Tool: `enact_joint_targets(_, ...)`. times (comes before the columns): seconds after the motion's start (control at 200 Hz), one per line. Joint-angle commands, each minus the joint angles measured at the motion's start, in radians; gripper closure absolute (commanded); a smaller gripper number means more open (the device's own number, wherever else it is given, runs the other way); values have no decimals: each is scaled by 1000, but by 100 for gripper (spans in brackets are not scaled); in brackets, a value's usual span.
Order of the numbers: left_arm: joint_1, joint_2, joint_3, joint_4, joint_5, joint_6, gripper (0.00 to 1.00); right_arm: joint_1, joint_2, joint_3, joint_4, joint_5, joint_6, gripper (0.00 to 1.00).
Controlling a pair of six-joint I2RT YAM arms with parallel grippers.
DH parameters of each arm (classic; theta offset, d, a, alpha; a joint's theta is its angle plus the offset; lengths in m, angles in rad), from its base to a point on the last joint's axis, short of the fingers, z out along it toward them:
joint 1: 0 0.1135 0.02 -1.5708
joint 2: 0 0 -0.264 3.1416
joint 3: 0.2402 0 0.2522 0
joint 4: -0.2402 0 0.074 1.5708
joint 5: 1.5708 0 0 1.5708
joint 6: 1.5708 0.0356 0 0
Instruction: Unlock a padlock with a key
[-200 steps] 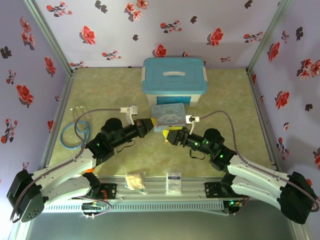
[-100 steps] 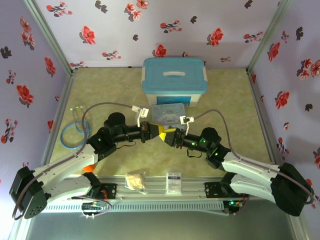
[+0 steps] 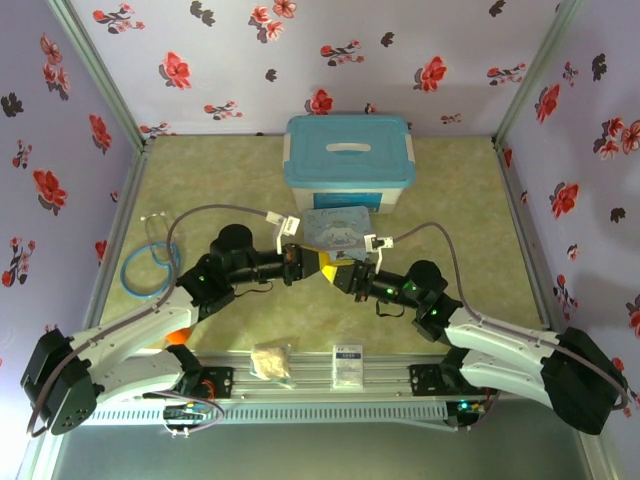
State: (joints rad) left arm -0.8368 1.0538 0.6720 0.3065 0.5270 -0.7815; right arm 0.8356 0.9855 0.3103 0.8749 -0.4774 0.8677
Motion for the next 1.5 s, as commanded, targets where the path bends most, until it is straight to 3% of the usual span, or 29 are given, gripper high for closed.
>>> enact_joint_targets(0.0,13,6,-9,55,31,-20,100,-7,-15,-16,25,15,-1,95)
enact_joint_targets(0.055,15,12,-10,65,31,-25,100,-8,-15,-16,20,16,-1,100)
enact_joint_targets(0.255,22,56,-14,112,30,-57,91,-8,-8,-23,26,21,-1,100)
enact_joint_targets(0.31,28,62,-12,112,29,-60,81,-7,-10,-29,27,28,-1,100)
enact_joint_targets(0.37,39,63,-17,118,15,-66,60,-9,-12,-37,29,38,-2,100)
enact_joint_targets(0.475,50,39,-31,98,-70,-66,39,-8,-24,-49,-2,71,-14,100)
enact_joint_targets(0.61,49,-2,-36,2,-229,-29,29,-8,-53,-43,-182,190,-44,100)
enact_joint_targets(0.695,37,-5,-17,-117,-349,-14,28,-9,-63,-18,-357,291,-65,100)
enact_joint_targets(0.81,-23,30,50,-304,-504,64,26,-10,-60,-57,-371,389,-35,100)
enact_joint_targets(1.01,-67,156,63,-294,-534,71,31,-11,-74,-89,-438,520,9,100)
enact_joint_targets(1.205,-109,328,88,-226,-562,63,36,-14,-86,-4,-814,734,33,100)
enact_joint_targets(1.37,-198,504,213,-323,-676,118,34,-19,-134,-26,-838,746,39,100)
enact_joint_targets(1.495,-209,615,256,-306,-701,128,34,-18,-171,-41,-864,750,41,100)
